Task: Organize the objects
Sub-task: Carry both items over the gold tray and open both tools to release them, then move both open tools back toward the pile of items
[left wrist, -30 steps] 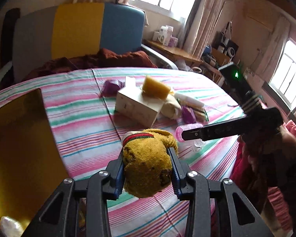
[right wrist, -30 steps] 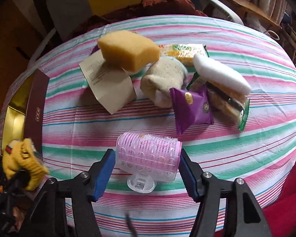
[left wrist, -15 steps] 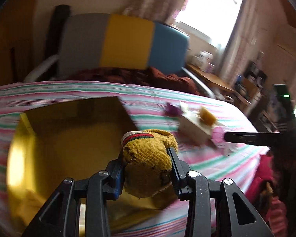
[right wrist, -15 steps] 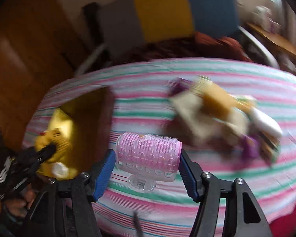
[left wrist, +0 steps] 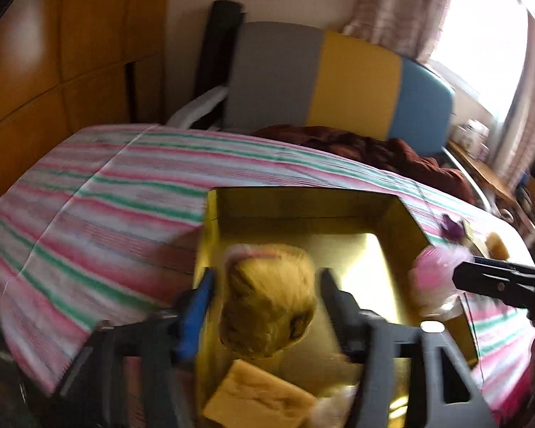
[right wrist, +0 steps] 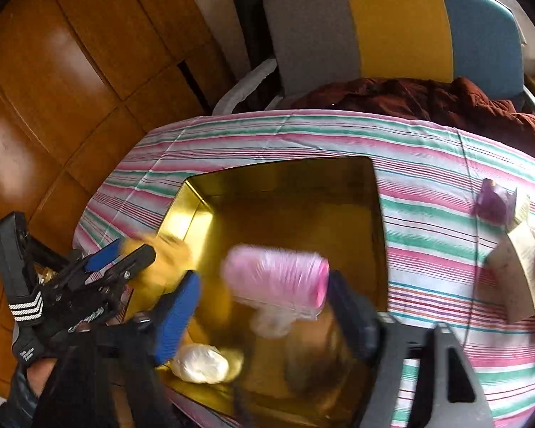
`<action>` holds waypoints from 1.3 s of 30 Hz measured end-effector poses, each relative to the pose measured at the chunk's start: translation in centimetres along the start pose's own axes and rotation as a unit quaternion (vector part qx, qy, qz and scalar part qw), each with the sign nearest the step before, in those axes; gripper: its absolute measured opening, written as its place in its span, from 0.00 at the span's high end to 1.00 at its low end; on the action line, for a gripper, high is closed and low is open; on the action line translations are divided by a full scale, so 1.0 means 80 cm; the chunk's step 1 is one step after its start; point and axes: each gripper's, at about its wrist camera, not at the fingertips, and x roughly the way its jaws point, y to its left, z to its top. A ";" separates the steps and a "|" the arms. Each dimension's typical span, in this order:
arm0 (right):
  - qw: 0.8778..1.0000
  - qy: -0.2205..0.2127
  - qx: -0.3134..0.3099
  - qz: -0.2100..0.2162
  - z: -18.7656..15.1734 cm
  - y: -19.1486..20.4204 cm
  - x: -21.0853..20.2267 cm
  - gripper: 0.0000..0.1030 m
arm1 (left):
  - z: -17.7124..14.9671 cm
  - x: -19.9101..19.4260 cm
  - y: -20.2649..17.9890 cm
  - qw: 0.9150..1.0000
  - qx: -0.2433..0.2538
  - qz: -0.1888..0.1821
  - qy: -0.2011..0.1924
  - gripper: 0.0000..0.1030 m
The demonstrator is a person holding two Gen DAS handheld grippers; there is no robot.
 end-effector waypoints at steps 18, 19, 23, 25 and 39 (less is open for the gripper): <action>0.991 -0.089 -0.043 -0.086 -0.052 0.042 -0.037 0.17 | -0.035 -0.076 -0.014 0.995 -0.003 0.078 -0.066 0.05; 0.990 -0.096 -0.045 -0.091 -0.054 0.043 -0.041 0.17 | -0.035 -0.078 -0.018 0.995 -0.001 0.076 -0.066 0.05; 0.986 -0.117 -0.052 -0.105 -0.060 0.043 -0.055 0.17 | -0.038 -0.083 -0.031 0.996 0.009 0.068 -0.065 0.05; 0.985 -0.123 -0.052 -0.110 -0.062 0.040 -0.060 0.17 | -0.042 -0.086 -0.039 0.996 0.012 0.066 -0.065 0.05; 0.982 -0.137 -0.012 -0.131 -0.072 -0.006 -0.078 0.17 | -0.052 -0.074 -0.079 0.997 0.047 0.042 -0.040 0.05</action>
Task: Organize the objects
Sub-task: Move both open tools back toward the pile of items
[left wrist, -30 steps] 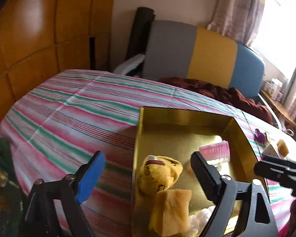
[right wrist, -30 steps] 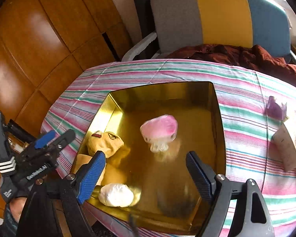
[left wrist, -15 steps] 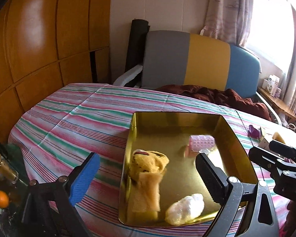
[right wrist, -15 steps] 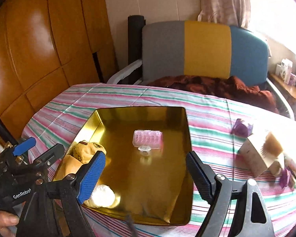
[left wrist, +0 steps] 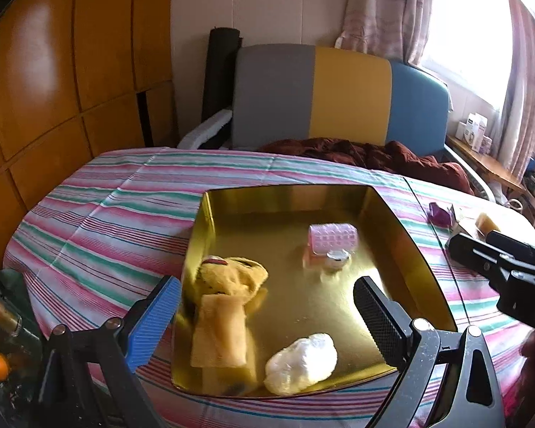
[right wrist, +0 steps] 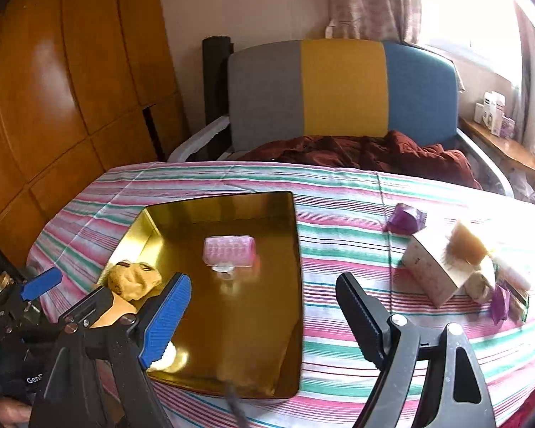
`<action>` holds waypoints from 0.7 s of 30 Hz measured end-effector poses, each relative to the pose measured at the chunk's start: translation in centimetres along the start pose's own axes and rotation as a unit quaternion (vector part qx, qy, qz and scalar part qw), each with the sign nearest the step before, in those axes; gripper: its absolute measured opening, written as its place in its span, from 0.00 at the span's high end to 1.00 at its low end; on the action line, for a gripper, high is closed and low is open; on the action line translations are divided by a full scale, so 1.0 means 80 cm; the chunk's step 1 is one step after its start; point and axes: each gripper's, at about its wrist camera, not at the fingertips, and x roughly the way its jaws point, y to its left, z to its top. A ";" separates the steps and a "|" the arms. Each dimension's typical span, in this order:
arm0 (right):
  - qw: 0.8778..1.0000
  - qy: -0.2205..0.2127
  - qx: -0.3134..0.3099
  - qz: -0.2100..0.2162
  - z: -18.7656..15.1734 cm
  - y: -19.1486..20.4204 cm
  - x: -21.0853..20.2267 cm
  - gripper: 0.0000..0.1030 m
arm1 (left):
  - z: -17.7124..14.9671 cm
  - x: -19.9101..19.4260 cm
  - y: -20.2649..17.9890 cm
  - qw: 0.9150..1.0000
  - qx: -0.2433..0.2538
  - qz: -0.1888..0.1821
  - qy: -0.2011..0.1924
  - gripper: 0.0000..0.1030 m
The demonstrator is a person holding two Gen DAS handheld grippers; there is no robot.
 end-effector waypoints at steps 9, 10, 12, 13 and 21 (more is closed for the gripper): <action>0.999 0.006 0.038 -0.028 -0.007 -0.049 0.001 0.17 | 0.000 0.007 -0.030 0.999 0.033 -0.013 0.008 0.05; 0.999 0.007 0.041 -0.032 -0.007 -0.054 0.001 0.17 | 0.000 0.008 -0.034 0.999 0.037 -0.017 0.010 0.05; 0.998 0.007 0.047 -0.040 -0.008 -0.066 -0.001 0.17 | 0.002 0.009 -0.042 0.999 0.043 -0.020 0.010 0.05; 0.998 0.008 0.051 -0.045 -0.009 -0.072 -0.001 0.17 | 0.002 0.010 -0.047 0.999 0.047 -0.025 0.011 0.05; 0.992 0.016 0.086 -0.088 -0.017 -0.133 -0.007 0.17 | 0.005 0.019 -0.082 0.996 0.073 -0.054 0.018 0.05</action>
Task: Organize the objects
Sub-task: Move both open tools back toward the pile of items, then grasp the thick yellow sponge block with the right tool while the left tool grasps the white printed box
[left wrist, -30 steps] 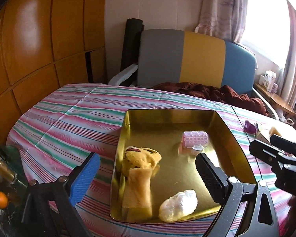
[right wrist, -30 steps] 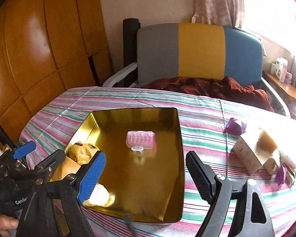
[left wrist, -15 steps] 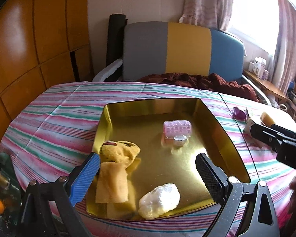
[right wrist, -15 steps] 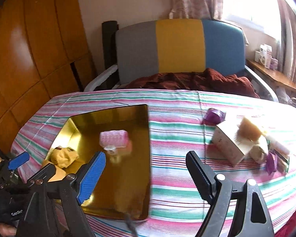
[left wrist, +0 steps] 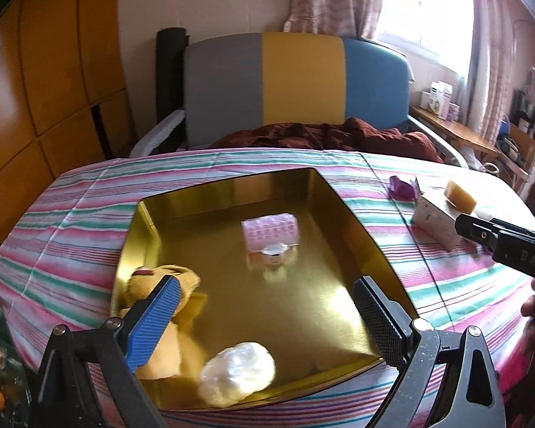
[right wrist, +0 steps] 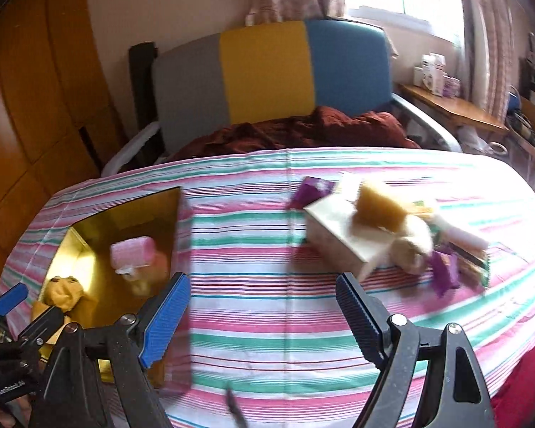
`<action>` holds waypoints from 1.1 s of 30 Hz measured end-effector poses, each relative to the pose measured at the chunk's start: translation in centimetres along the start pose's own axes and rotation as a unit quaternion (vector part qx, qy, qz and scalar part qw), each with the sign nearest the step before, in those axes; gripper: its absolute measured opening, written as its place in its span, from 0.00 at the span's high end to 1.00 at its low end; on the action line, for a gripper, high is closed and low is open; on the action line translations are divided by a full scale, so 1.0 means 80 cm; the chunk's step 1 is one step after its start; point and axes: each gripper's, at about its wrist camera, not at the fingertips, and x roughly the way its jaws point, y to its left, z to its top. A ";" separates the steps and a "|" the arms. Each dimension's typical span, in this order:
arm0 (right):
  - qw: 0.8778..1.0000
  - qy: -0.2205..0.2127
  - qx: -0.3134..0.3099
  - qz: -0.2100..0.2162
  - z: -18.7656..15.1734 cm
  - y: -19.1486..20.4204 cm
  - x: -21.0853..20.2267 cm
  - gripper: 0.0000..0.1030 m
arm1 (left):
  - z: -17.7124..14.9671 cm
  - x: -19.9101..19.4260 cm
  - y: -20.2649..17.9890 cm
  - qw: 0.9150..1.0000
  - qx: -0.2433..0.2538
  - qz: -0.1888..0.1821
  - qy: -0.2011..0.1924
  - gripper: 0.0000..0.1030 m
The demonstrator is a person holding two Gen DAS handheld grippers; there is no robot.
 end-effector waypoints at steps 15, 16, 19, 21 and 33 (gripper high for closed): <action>0.995 0.012 0.083 -0.059 0.023 -0.136 -0.010 0.17 | 0.012 0.019 -0.069 0.997 0.054 -0.054 0.016 0.05; 0.994 0.013 0.085 -0.061 0.026 -0.143 -0.011 0.17 | 0.014 0.021 -0.075 0.997 0.056 -0.058 0.017 0.05; 0.994 0.019 0.088 -0.065 0.036 -0.160 -0.006 0.17 | 0.016 0.024 -0.088 0.995 0.065 -0.067 0.020 0.05; 0.994 0.028 0.081 -0.062 0.046 -0.169 0.002 0.17 | 0.018 0.026 -0.097 0.995 0.071 -0.073 0.022 0.05; 0.996 0.072 -0.044 0.034 0.114 -0.158 0.106 0.06 | 0.024 0.035 -0.120 0.991 0.080 -0.101 0.033 0.05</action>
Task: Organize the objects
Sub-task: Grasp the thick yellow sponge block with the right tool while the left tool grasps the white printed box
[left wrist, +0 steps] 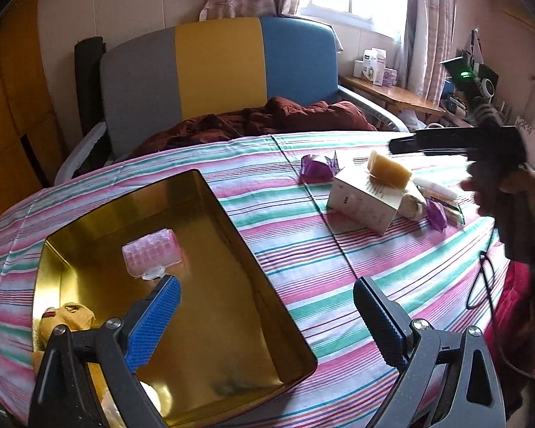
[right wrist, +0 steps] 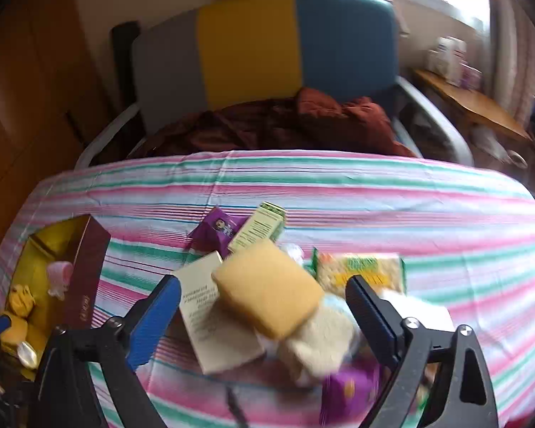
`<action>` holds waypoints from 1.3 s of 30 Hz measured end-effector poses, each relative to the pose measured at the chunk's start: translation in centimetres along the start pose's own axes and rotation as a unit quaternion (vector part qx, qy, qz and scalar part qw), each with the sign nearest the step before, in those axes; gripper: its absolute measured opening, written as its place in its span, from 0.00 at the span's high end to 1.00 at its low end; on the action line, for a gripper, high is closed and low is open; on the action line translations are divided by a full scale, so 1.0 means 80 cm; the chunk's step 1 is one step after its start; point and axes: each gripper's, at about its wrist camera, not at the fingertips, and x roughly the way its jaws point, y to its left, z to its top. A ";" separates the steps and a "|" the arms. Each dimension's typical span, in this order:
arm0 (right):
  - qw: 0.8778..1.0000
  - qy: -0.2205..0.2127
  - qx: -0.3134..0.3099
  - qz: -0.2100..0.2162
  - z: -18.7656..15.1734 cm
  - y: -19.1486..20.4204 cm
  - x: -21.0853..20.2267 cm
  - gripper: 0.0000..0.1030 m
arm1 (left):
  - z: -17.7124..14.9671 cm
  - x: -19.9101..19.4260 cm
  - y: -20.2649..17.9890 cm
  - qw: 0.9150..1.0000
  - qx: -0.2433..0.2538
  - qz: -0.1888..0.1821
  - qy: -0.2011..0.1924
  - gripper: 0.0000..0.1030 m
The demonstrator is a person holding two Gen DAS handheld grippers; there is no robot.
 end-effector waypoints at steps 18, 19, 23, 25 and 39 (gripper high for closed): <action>0.997 -0.027 0.020 0.064 0.006 -0.025 0.009 0.34 | 0.059 0.055 -0.052 0.998 -0.009 -0.053 0.024 0.05; 0.997 -0.038 0.034 0.062 0.008 -0.031 0.004 0.34 | 0.064 0.062 -0.058 0.998 -0.012 -0.056 0.028 0.05; 0.994 -0.063 0.079 0.049 0.010 -0.055 -0.012 0.34 | 0.085 0.096 -0.076 0.996 -0.028 -0.068 0.053 0.05; 0.992 -0.076 0.089 0.052 0.010 -0.060 -0.020 0.34 | 0.096 0.116 -0.087 0.995 -0.032 -0.068 0.062 0.05; 0.985 -0.115 0.120 0.055 0.016 -0.079 -0.044 0.34 | 0.138 0.232 -0.136 0.983 -0.122 -0.052 0.128 0.05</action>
